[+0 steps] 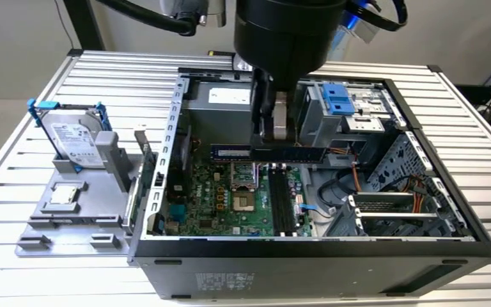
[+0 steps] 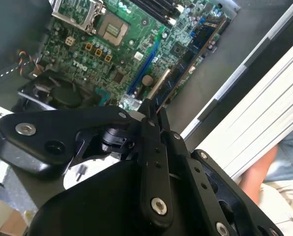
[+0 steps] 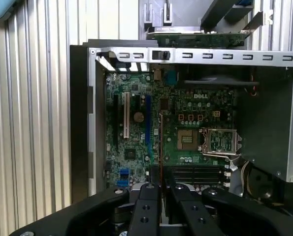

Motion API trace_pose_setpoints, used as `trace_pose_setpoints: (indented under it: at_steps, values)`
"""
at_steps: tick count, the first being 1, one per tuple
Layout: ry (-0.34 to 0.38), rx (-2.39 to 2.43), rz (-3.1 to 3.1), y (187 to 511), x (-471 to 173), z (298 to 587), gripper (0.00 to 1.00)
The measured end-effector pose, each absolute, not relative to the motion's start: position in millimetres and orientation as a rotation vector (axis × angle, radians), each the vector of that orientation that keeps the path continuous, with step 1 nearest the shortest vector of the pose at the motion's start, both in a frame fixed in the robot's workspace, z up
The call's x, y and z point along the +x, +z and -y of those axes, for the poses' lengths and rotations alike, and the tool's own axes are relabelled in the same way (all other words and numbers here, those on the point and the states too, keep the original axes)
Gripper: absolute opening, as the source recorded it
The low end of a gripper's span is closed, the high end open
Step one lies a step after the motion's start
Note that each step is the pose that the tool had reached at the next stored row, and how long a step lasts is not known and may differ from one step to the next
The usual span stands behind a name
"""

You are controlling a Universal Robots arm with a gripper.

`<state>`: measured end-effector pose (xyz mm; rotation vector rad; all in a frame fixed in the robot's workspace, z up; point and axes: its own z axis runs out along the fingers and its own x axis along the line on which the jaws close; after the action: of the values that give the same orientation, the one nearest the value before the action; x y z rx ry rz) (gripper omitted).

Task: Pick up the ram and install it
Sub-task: 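Pick up the ram and move it above insertion slot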

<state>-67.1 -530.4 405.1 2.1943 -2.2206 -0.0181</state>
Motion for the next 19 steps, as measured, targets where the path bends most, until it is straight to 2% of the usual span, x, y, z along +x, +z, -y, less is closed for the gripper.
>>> trace_pose_setpoints:
  at_steps: [19]
  values:
    - [-0.018,2.176,2.238,405,-14,528,0.00]
